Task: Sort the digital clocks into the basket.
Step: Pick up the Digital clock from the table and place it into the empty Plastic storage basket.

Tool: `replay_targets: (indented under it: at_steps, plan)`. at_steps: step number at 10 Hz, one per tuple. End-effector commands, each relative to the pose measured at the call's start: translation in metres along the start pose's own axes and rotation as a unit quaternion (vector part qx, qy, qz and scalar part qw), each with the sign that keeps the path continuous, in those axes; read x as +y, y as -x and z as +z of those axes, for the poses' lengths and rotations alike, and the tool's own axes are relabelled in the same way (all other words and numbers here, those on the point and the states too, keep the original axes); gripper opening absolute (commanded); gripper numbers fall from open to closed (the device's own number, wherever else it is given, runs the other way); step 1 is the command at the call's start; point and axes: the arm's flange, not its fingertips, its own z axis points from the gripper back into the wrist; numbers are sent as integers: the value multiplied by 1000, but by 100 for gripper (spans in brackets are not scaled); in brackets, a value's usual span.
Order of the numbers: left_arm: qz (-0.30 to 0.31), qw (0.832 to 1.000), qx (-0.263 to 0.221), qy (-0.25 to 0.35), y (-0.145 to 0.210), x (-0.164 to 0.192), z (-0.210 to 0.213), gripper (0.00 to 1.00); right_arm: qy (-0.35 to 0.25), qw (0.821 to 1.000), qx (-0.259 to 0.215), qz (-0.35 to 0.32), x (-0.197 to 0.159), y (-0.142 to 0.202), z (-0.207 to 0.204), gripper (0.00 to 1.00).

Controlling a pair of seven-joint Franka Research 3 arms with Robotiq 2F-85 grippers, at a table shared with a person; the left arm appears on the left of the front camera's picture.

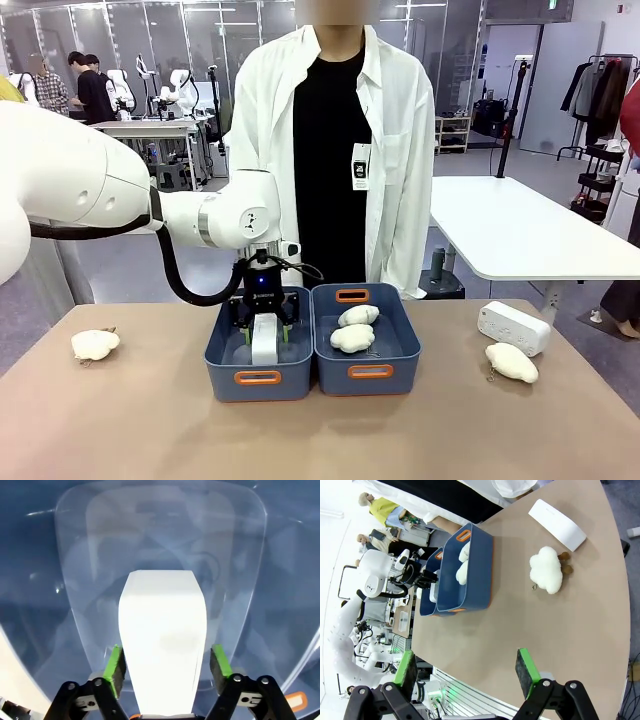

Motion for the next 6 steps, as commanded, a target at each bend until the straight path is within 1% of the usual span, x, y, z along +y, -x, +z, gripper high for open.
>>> replay_targets:
  at_steps: [1,3,4,5,6]
  plan:
    - [-7,1000,-17,0,16,14,13,100,-4,1000,-1,3,2,1,2,100]
    - [-11,999,-24,18,31,20,32,100,-4,1000,-1,3,2,1,2,100]
    - [-31,999,-21,19,40,23,37,100,-4,1000,-1,3,2,1,2,100]
    - [-1,1000,-16,6,12,5,30,100,-4,1000,-1,3,2,1,2,100]
    - [-1,1000,-16,6,12,5,30,100,-4,1000,-1,3,2,1,2,100]
